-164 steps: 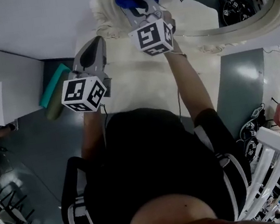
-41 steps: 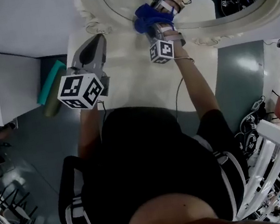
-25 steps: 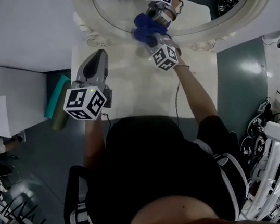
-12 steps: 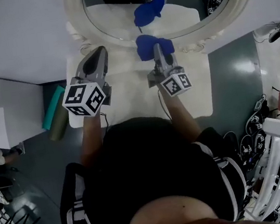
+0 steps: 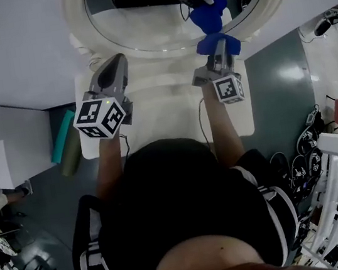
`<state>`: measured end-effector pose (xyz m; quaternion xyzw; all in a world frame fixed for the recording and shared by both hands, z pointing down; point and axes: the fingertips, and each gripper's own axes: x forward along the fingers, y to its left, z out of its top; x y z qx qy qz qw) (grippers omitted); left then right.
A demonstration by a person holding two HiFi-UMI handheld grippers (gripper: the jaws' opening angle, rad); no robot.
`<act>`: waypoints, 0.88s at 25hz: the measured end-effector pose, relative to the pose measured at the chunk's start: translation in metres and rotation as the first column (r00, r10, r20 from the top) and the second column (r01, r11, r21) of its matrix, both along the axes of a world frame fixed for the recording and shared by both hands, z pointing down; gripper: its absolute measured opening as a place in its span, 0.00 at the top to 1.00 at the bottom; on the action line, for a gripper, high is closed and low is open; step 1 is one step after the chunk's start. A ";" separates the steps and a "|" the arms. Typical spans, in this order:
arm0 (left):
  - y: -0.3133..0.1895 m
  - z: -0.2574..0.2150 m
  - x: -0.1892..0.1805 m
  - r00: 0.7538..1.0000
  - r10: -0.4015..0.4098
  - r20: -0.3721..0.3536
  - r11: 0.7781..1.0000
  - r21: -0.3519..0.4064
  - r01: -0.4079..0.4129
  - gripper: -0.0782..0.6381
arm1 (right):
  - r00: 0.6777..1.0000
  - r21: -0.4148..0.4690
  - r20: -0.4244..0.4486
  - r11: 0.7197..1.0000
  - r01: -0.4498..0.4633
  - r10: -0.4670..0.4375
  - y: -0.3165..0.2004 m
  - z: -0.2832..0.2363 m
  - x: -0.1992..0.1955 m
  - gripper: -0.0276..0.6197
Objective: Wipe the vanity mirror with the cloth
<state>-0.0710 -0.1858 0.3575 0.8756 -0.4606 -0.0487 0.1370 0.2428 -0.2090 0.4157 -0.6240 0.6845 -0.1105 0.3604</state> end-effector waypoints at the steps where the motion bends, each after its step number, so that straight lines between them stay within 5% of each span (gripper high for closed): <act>1: 0.000 0.000 0.000 1.000 0.000 0.001 1.000 0.000 0.000 0.88 | 1.000 0.014 0.008 1.000 -0.006 0.006 -0.006 -0.006 0.005 0.92; 16: -0.005 0.002 -0.011 1.000 -0.029 0.010 1.000 -0.011 0.029 0.88 | 0.995 0.197 0.097 0.980 -0.018 -0.002 -0.055 -0.077 0.025 0.91; 22: -0.002 0.004 -0.012 1.000 -0.029 0.000 0.999 -0.014 0.029 0.88 | 0.999 0.312 -0.043 0.950 0.016 -0.003 -0.051 -0.161 0.011 0.91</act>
